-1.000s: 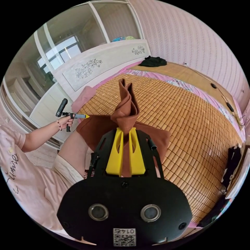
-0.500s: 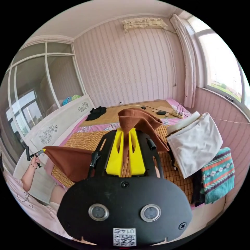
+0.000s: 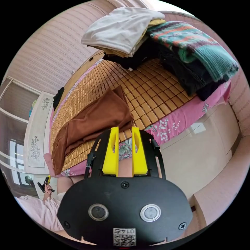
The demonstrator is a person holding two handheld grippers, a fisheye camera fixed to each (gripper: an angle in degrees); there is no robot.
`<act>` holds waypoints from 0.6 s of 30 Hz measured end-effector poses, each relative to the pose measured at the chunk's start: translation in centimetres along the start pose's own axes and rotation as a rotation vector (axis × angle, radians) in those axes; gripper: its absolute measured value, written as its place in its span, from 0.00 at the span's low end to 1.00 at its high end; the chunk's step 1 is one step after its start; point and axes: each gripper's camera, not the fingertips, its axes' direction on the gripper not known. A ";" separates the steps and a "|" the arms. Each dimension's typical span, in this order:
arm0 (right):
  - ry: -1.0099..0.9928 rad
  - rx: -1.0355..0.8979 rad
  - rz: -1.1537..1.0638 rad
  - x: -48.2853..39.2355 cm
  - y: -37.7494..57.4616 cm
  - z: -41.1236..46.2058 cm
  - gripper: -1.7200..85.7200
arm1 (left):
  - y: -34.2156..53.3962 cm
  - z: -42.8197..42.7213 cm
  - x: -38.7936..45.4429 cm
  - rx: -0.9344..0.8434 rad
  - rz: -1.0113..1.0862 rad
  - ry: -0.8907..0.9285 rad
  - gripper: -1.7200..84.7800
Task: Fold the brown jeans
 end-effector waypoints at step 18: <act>0.362 -0.121 -0.484 -22.8 -13.8 16.0 0.16 | -18.1 17.8 13.8 -0.147 0.259 -0.142 0.10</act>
